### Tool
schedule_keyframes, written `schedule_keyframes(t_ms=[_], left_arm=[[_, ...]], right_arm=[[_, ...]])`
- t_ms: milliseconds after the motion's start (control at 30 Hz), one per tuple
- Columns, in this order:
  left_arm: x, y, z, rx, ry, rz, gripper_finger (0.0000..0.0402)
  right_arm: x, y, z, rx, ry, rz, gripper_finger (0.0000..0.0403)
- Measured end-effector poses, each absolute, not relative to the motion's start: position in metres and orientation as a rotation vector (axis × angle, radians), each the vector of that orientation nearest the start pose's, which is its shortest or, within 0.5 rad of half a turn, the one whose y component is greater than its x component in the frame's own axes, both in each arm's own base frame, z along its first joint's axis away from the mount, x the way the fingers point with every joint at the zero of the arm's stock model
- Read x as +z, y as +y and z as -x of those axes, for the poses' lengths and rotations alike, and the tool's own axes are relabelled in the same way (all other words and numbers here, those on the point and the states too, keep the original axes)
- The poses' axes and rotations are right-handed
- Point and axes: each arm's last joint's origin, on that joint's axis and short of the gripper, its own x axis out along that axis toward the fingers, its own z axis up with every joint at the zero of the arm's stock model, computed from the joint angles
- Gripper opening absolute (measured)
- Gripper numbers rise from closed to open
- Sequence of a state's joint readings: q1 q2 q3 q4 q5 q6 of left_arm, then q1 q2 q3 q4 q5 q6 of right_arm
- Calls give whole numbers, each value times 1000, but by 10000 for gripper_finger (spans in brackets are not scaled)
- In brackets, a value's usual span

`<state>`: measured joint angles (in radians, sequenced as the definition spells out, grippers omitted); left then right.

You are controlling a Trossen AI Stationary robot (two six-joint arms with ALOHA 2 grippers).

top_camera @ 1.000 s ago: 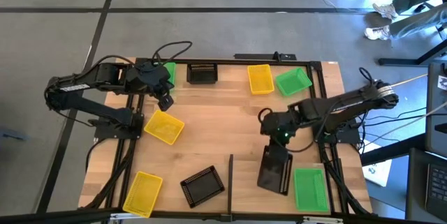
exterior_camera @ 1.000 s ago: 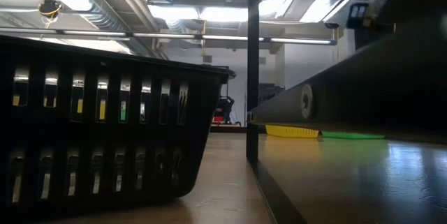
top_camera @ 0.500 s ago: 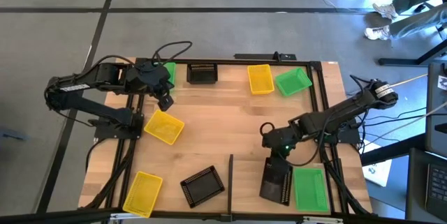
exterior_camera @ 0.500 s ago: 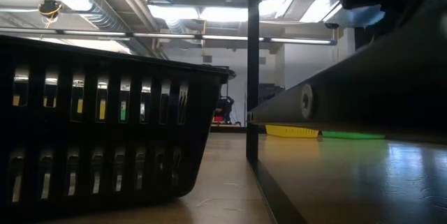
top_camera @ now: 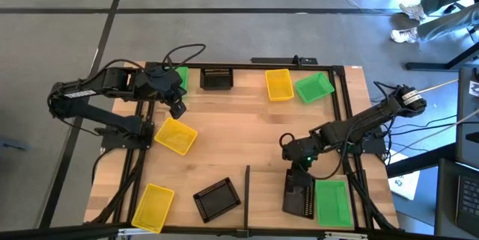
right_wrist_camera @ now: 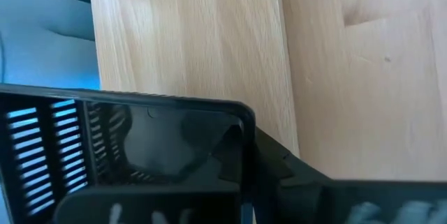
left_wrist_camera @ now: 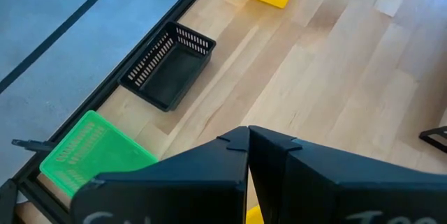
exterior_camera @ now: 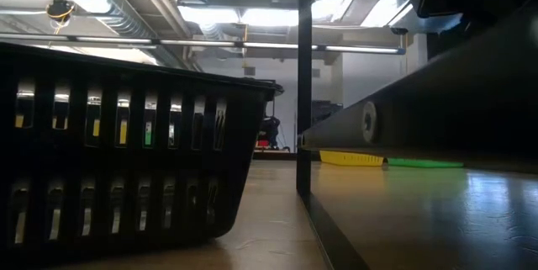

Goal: Stack baskets on shelf by color
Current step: Put the middle black bin on the shelf

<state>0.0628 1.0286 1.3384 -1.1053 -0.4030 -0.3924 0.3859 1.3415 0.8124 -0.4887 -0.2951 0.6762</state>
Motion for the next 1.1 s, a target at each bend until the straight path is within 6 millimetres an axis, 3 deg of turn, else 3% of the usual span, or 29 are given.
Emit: schedule_keyframes(t_ms=[633, 933, 1100], left_arm=[[394, 22, -164, 587, 691, 230, 0], [394, 22, -164, 587, 691, 230, 0], [394, 22, -164, 587, 691, 229, 0]], right_arm=[[210, 104, -233, 265, 1158, -546, 57], [211, 106, -234, 333, 1171, -580, 57], [211, 106, -234, 333, 1170, -578, 31]])
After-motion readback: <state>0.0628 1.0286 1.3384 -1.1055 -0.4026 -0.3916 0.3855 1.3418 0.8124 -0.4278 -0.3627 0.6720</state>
